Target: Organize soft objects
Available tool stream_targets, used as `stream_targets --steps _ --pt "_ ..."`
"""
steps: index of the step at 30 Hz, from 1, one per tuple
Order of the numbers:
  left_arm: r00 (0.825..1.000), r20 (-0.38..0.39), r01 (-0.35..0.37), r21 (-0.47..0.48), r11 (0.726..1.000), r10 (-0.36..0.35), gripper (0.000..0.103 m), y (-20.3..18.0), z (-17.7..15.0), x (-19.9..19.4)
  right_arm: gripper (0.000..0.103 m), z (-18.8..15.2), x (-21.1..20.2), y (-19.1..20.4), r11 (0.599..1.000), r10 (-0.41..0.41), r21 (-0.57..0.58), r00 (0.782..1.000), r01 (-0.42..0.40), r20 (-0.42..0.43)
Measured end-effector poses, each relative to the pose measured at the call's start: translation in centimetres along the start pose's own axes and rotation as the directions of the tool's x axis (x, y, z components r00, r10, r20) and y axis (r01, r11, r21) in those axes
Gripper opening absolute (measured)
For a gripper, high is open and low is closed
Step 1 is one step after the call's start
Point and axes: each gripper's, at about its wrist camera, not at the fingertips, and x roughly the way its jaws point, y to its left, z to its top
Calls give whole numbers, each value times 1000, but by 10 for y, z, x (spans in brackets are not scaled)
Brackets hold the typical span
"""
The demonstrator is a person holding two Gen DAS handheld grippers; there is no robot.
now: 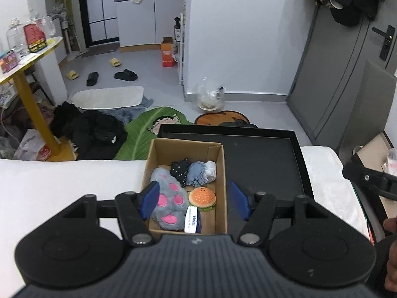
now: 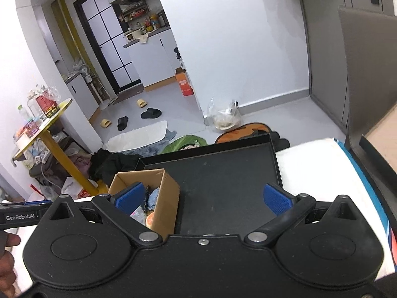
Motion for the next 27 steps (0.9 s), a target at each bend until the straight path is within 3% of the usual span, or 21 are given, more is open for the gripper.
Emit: stream_targets --steps 9,14,27 --pt "1000 -14 -9 -3 1000 9 94 -10 -5 -26 103 -6 -23 2 999 -34 -7 999 34 -9" --pt "1000 6 -15 -10 1000 15 102 -14 -9 -47 103 -10 -38 6 998 -54 -14 998 54 -9" --pt "995 95 6 -36 999 -3 103 -11 -16 -94 103 -16 -73 14 996 -91 -12 996 91 21"
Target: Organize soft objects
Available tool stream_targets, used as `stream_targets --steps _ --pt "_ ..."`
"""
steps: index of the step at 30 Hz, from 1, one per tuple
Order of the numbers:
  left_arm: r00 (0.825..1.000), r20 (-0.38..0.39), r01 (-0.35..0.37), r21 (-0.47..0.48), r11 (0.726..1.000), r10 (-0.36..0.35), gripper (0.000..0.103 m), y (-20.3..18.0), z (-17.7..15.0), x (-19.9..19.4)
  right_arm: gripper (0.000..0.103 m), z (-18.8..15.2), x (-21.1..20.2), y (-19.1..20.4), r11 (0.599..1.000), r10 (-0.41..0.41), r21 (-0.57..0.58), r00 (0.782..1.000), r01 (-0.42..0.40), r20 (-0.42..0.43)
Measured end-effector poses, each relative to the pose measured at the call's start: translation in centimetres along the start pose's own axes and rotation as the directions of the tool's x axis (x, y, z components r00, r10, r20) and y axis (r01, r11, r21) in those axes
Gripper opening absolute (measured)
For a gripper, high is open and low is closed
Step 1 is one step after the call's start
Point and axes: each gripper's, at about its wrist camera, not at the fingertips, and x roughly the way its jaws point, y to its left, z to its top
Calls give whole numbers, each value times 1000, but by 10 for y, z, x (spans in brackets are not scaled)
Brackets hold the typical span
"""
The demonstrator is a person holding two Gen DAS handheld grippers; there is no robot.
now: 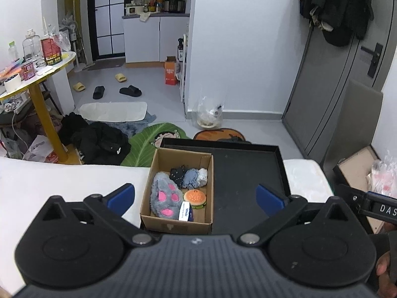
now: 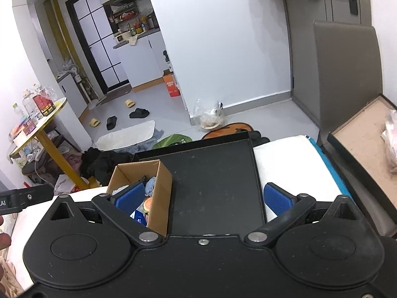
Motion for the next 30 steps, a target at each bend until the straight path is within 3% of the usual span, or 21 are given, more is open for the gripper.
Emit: stream_targets --steps 13,30 --pt "999 44 -15 -61 998 18 103 10 -5 -30 103 6 -31 8 999 11 -48 1000 -10 20" --pt "998 67 -11 4 1000 10 103 -6 -13 -54 103 5 -47 22 990 82 -111 997 -82 -3"
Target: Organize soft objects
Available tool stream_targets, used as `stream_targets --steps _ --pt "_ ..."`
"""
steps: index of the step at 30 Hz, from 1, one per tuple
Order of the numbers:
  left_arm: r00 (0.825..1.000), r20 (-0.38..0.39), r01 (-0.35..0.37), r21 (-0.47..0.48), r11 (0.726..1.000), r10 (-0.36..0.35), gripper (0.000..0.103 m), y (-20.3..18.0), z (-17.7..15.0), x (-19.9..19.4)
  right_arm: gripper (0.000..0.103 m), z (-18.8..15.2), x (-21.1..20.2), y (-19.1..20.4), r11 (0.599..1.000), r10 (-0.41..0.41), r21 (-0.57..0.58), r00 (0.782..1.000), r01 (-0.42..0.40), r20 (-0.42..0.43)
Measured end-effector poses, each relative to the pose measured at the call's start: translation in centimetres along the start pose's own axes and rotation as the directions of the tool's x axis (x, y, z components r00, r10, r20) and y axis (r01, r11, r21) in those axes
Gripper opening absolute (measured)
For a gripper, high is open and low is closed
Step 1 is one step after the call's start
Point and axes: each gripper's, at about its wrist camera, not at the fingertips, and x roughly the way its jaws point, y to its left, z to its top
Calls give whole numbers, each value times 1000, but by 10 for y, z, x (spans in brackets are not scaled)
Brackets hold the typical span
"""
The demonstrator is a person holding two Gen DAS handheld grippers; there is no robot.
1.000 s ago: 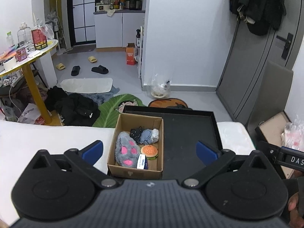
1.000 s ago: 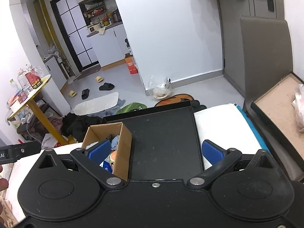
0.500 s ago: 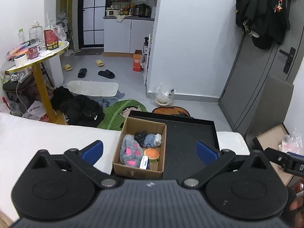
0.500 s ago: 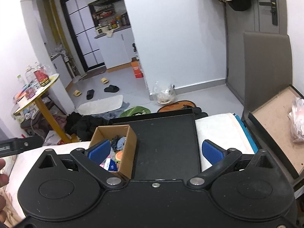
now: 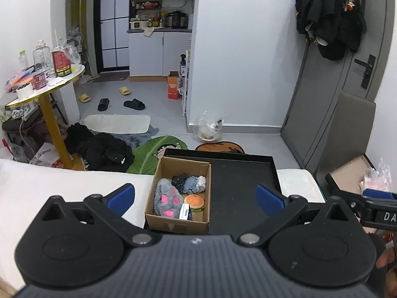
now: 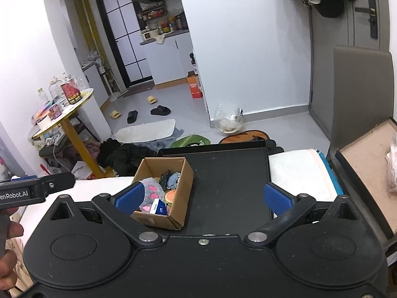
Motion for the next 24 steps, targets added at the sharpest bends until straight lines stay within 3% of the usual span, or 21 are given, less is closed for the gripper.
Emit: stream_targets --steps 24 --pt "1000 -16 -11 28 1000 11 103 -7 -9 1 103 -7 3 1 1000 23 -2 999 -24 -41"
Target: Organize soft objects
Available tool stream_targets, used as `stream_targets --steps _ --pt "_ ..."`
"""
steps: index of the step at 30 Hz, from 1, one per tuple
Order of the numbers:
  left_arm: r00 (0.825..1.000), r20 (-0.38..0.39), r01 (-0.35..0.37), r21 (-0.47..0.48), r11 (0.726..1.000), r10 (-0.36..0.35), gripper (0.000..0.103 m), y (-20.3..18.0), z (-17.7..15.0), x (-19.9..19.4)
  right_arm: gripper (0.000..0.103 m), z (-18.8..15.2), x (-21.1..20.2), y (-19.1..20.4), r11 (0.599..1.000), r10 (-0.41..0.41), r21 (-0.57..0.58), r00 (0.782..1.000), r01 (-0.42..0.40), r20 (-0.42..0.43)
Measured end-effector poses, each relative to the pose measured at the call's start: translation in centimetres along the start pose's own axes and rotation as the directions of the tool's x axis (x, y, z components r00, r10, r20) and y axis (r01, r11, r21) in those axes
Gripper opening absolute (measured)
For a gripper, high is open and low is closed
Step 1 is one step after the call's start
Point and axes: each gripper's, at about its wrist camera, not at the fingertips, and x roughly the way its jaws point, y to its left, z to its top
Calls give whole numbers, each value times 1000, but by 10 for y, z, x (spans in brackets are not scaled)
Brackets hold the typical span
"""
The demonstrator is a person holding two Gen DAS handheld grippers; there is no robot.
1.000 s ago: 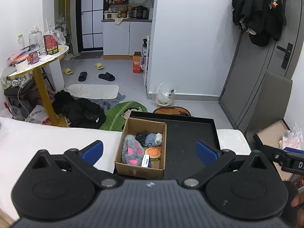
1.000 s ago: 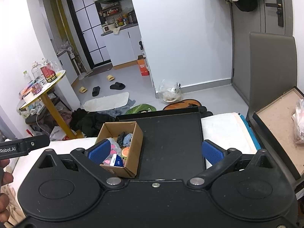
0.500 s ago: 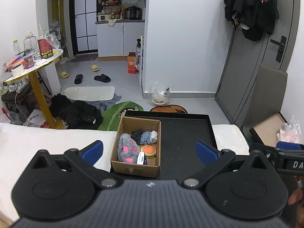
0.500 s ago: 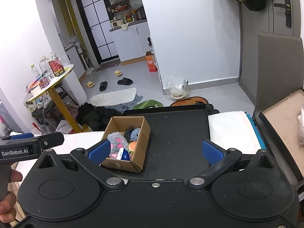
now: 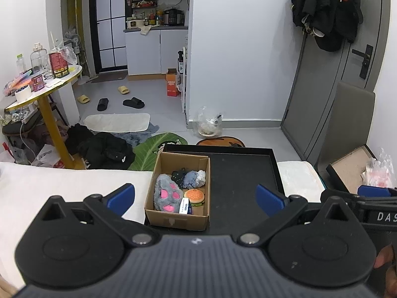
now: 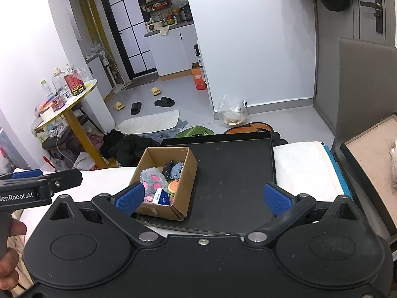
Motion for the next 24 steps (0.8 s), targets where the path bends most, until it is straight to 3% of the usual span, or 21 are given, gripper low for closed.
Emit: stream_targets --steps 24 --pt "1000 -11 -3 3 1000 3 103 -1 -2 2 103 -1 4 -1 1000 -18 11 1000 18 -12"
